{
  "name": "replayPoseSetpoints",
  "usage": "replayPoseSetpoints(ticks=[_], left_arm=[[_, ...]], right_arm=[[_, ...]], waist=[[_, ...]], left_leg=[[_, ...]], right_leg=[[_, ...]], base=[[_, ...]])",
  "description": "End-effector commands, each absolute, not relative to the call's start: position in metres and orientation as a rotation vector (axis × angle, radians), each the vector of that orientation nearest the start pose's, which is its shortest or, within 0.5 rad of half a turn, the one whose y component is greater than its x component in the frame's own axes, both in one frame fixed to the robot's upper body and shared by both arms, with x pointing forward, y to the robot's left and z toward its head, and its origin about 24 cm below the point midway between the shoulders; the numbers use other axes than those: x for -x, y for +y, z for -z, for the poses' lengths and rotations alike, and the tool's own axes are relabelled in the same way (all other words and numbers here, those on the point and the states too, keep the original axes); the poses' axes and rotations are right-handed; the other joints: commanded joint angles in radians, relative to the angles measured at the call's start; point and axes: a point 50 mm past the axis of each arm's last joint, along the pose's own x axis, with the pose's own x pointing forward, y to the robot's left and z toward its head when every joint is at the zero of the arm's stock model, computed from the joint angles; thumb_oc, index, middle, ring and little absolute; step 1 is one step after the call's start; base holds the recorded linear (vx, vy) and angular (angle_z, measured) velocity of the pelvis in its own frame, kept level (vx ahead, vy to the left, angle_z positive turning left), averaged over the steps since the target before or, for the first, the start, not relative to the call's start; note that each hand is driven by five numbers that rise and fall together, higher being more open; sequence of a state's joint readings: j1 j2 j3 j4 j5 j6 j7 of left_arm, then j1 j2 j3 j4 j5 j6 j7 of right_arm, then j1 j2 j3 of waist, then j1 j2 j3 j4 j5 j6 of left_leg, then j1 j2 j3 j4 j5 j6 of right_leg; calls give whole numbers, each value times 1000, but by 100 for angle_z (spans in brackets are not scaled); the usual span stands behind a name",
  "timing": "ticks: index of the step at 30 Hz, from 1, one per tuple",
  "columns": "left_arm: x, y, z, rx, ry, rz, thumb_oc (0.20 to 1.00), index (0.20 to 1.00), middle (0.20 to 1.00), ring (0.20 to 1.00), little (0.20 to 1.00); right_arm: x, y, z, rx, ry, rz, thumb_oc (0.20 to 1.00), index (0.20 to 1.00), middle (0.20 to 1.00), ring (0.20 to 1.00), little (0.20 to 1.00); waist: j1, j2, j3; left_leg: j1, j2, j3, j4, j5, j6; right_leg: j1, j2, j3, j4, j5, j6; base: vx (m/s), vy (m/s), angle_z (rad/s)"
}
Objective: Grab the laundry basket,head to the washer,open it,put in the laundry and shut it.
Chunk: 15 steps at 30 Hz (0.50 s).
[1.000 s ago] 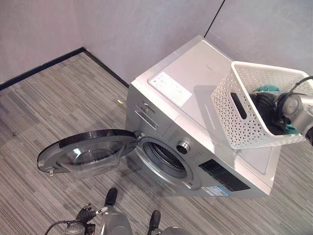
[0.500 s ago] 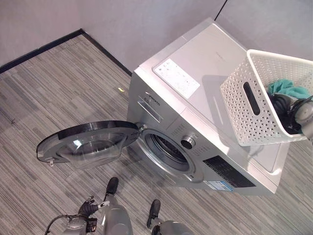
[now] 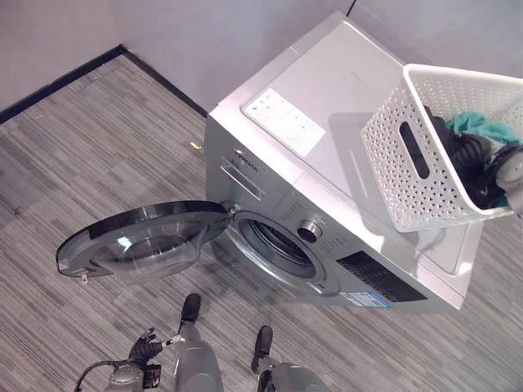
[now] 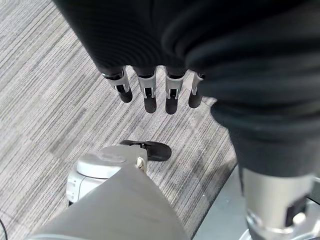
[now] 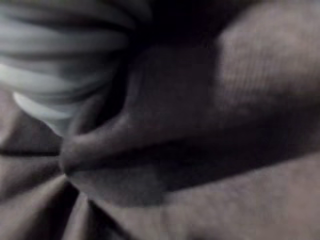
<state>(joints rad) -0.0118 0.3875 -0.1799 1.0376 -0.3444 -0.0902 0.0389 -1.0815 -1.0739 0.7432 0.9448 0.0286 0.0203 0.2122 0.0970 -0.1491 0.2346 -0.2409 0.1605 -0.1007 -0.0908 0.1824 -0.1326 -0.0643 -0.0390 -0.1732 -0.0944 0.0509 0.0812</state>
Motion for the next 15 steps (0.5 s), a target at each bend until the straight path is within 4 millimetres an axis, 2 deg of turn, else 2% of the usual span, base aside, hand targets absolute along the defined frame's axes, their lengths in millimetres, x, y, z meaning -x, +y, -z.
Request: replayPoseSetpoints(ticks=[1, 3, 4, 8, 9, 10, 13, 15], left_arm=[[-153, 287, 116, -245, 884, -237, 1000, 1000, 1000, 1000, 1000], [-153, 287, 116, -253, 884, -229, 1000, 1000, 1000, 1000, 1000], [-154, 287, 115, -258, 878, -226, 1000, 1000, 1000, 1000, 1000], [-152, 284, 117, -274, 885, -202, 1000, 1000, 1000, 1000, 1000], [-150, 281, 119, -282, 901, -184, 1000, 1000, 1000, 1000, 1000], [-150, 281, 119, -282, 901, -184, 1000, 1000, 1000, 1000, 1000], [-145, 278, 123, -297, 930, -162, 1000, 1000, 1000, 1000, 1000], [-144, 277, 124, -297, 938, -159, 1000, 1000, 1000, 1000, 1000]], right_arm=[[-368, -340, -243, 1100, 136, 214, 200, 200, 200, 200, 200], [-366, -343, -262, 1068, 65, 273, 200, 200, 200, 200, 200], [-362, -344, -281, 1032, -9, 314, 200, 200, 200, 200, 200], [-350, -351, -316, 937, -156, 417, 200, 200, 200, 200, 200], [-342, -355, -337, 874, -242, 479, 200, 200, 200, 200, 200], [-342, -355, -337, 874, -242, 479, 200, 200, 200, 200, 200], [-338, -354, -357, 804, -314, 531, 200, 200, 200, 200, 200], [-340, -352, -359, 806, -318, 532, 200, 200, 200, 200, 200]], waist=[[5, -51, 18], [2, -55, 3], [-1, -55, -7], [-17, -57, -47], [-25, -58, -73], [-25, -57, -73], [-30, -55, -101], [-32, -55, -105]], left_leg=[[90, 34, -12, 20, -153, 45], [110, 35, -7, 19, -163, 46], [128, 39, -3, 16, -169, 46], [155, 38, -1, 11, -183, 48], [178, 38, 0, 8, -194, 49], [178, 39, 0, 8, -195, 49], [205, 40, 1, 7, -207, 50], [213, 42, 4, 6, -209, 50]], right_leg=[[-51, -75, 0, 37, -29, 39], [-35, -76, 4, 36, -32, 39], [-22, -75, 6, 36, -36, 39], [2, -80, 2, 39, -46, 41], [22, -81, 2, 42, -53, 42], [23, -81, 2, 41, -53, 42], [42, -81, 5, 51, -63, 41], [47, -81, 7, 52, -64, 41]], base=[[44, 18, -5], [47, 14, -3], [58, 11, 1], [64, 21, -1], [63, 22, 2], [63, 14, 3], [30, 16, 0], [17, 9, 0]])
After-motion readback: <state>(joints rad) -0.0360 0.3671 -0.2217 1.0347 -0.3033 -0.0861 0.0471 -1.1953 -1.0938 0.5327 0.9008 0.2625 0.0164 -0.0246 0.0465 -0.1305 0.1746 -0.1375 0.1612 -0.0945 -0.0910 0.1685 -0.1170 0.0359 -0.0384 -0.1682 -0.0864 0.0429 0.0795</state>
